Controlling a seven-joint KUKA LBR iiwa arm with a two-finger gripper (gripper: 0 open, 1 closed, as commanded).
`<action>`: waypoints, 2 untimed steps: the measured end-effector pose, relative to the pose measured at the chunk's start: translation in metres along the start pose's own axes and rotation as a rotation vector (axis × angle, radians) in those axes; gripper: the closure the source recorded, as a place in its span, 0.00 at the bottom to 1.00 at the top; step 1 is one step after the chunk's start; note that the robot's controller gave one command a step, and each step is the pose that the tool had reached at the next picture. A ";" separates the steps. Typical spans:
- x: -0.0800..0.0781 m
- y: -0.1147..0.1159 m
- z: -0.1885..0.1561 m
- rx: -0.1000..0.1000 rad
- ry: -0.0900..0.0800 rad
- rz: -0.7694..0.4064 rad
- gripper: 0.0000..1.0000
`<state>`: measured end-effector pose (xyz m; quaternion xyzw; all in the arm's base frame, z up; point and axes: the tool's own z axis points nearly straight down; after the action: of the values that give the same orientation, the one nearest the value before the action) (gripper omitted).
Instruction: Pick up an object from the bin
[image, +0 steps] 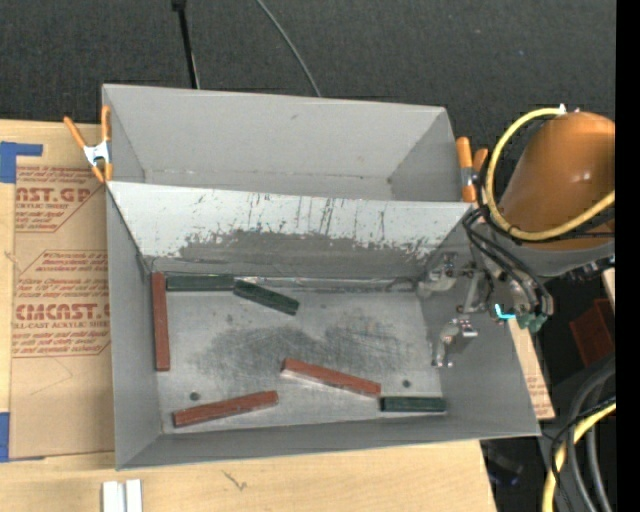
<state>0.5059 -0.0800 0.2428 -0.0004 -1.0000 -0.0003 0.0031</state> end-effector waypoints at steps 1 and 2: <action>-0.002 0.000 -0.004 0.001 -0.008 -0.001 0.00; -0.004 0.004 0.047 0.002 -0.015 -0.021 0.00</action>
Offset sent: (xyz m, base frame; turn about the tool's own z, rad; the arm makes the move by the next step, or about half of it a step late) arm 0.0045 0.0131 -0.1589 -0.0648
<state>0.5099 -0.0759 0.1961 0.0101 -0.9999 0.0007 -0.0043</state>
